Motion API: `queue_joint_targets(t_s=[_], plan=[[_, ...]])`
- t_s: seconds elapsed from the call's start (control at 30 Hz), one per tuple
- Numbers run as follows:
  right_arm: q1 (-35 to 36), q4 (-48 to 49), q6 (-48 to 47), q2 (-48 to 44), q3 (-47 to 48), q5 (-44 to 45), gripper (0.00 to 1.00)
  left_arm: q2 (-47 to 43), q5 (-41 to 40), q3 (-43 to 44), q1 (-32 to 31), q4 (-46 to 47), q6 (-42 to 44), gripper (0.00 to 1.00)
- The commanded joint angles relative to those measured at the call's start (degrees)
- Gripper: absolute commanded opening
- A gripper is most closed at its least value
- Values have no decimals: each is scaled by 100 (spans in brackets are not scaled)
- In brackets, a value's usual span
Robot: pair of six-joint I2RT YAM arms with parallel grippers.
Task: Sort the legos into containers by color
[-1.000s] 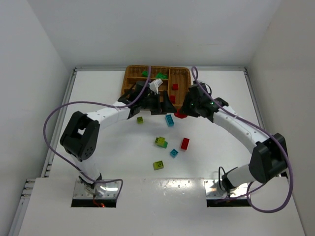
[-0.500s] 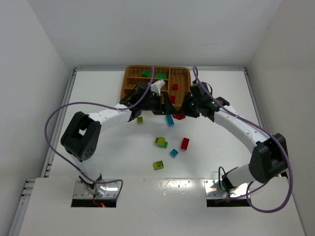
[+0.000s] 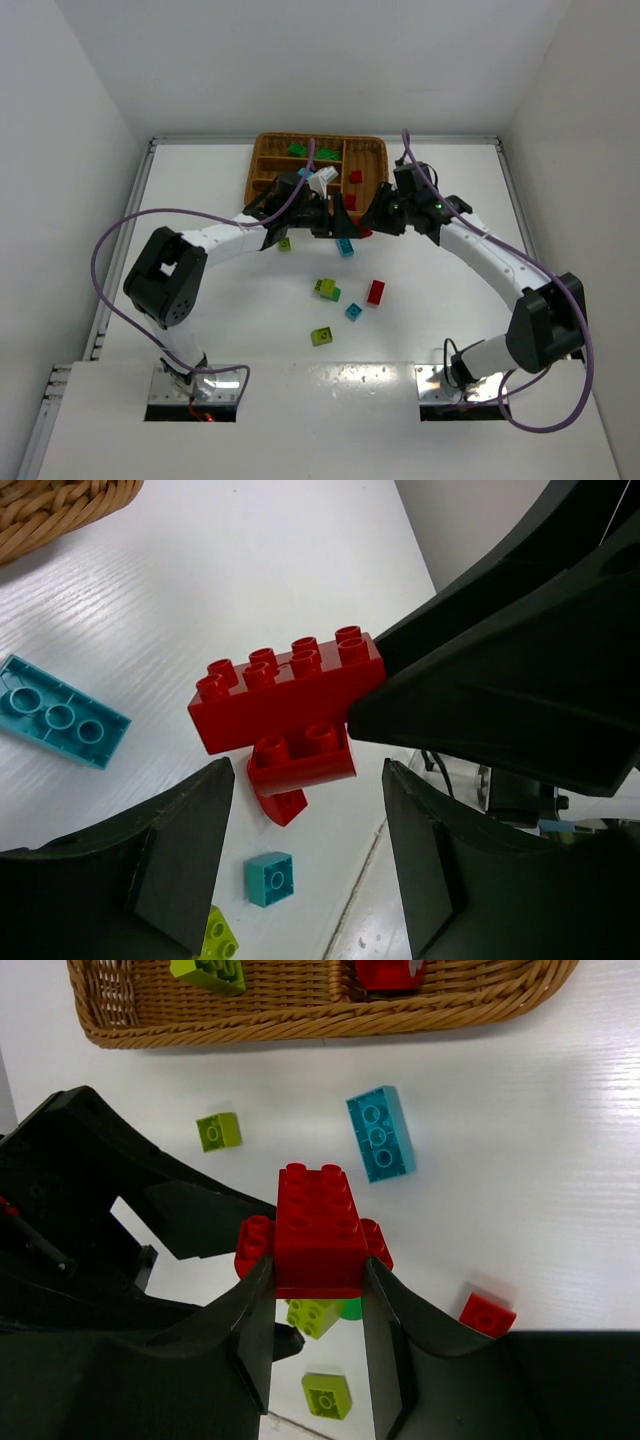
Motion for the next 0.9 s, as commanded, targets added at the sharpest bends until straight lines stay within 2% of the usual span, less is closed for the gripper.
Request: queue_joint_targets(t_s=[0.0, 0.13, 0.3, 0.47, 0.6, 0.67, 0.7, 0.83, 0.87], plan=[[-17, 228, 83, -190, 138, -149, 10, 52, 172, -5, 14, 454, -176, 67], [-17, 228, 23, -137, 138, -210, 10, 52, 58, -57, 14, 534, -247, 67], [-17, 228, 22, -137, 138, -210, 10, 52, -83, 4, 67, 341, -247, 53], [-17, 228, -31, -137, 138, -315, 10, 105, -223, 56, 67, 166, -194, 52], [36, 228, -31, -137, 138, -316, 10, 105, -337, 118, 67, -28, -142, 36], [36, 167, -84, -137, 138, -263, 10, 105, -338, 118, 67, -28, -142, 31], [36, 166, -84, -137, 138, -141, 10, 105, -398, 118, 67, -89, -142, 23], [36, -27, -189, -190, 190, 62, 10, 158, -399, 118, 120, -151, -89, 7], [36, -27, -189, -190, 190, 62, 10, 210, -399, 118, 120, -212, -89, 0]])
